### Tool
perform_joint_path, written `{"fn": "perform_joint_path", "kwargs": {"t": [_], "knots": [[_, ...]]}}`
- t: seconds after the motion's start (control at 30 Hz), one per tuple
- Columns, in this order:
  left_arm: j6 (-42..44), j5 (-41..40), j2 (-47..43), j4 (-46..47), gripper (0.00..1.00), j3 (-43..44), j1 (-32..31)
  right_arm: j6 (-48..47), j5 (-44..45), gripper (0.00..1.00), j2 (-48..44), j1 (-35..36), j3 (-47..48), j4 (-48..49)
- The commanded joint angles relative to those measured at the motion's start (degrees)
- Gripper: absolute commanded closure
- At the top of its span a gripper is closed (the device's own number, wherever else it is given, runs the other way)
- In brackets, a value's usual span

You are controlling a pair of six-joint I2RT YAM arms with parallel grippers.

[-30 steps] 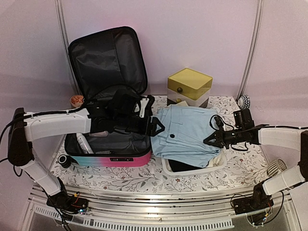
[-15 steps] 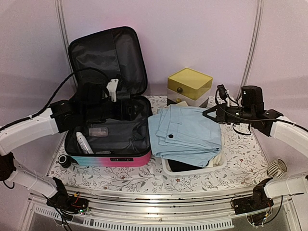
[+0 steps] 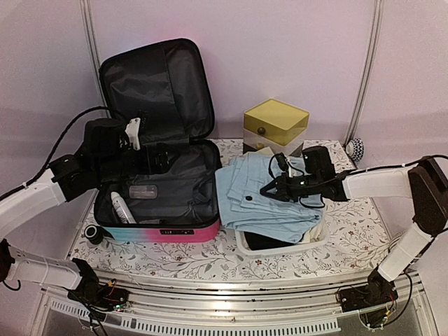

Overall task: Open, take out, and arrange the luggage
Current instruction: Adjust the clothes in the bin.

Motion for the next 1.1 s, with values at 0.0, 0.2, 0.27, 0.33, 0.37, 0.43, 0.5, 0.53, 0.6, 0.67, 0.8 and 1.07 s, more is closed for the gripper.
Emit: {"fn": "perform_joint_path", "kwargs": {"t": [0.0, 0.2, 0.27, 0.33, 0.37, 0.43, 0.5, 0.53, 0.6, 0.67, 0.8, 1.07], "knots": [[-1.6, 1.6, -1.3, -1.5, 0.02, -2.6, 3.5, 2.2, 4.0, 0.98, 4.6, -0.1, -4.7, 4.7], [-1.5, 4.0, -1.9, -1.1, 0.02, -4.0, 5.7, 2.2, 5.6, 0.98, -1.2, -1.0, -3.0, 3.8], [-1.3, 4.1, -2.0, -1.0, 0.02, -4.0, 6.1, 1.5, 4.5, 0.98, -3.5, -2.1, -0.6, 2.9], [-1.3, 4.5, -2.0, -0.5, 0.02, -4.2, 6.3, 0.5, 2.0, 0.97, -3.9, -3.8, 2.7, 1.5], [-1.2, 4.8, -2.0, -0.3, 0.02, -4.3, 6.5, 0.2, 0.4, 0.97, -3.5, -4.7, 4.3, 1.1], [-1.4, 5.3, -1.9, 0.1, 0.02, -4.8, 6.6, -0.8, -2.0, 0.97, -1.5, -6.3, 6.6, 0.8], [-1.6, 5.6, -1.9, 0.7, 0.02, -5.5, 6.7, -1.5, -3.4, 0.97, 1.1, -7.5, 8.0, 0.9], [-1.6, 5.6, -1.9, 1.0, 0.02, -5.9, 6.8, -2.0, -3.5, 0.97, 2.8, -8.1, 8.4, 0.9], [-1.8, 5.5, -1.7, 1.3, 0.02, -6.7, 7.2, -2.3, -3.7, 0.97, 7.0, -9.3, 8.4, 1.7], [-2.3, 5.3, -1.3, 1.4, 0.02, -7.1, 7.7, -1.9, -4.7, 0.97, 12.0, -10.1, 8.6, 2.9], [-3.6, 5.4, 0.2, 0.7, 0.02, -7.7, 10.1, -1.4, -5.4, 0.97, 19.2, -10.2, 9.2, 3.6], [-3.2, 4.9, 2.6, -4.1, 0.02, -6.4, 14.1, -3.4, -2.5, 0.96, 7.6, -10.2, 6.7, -0.6]]}}
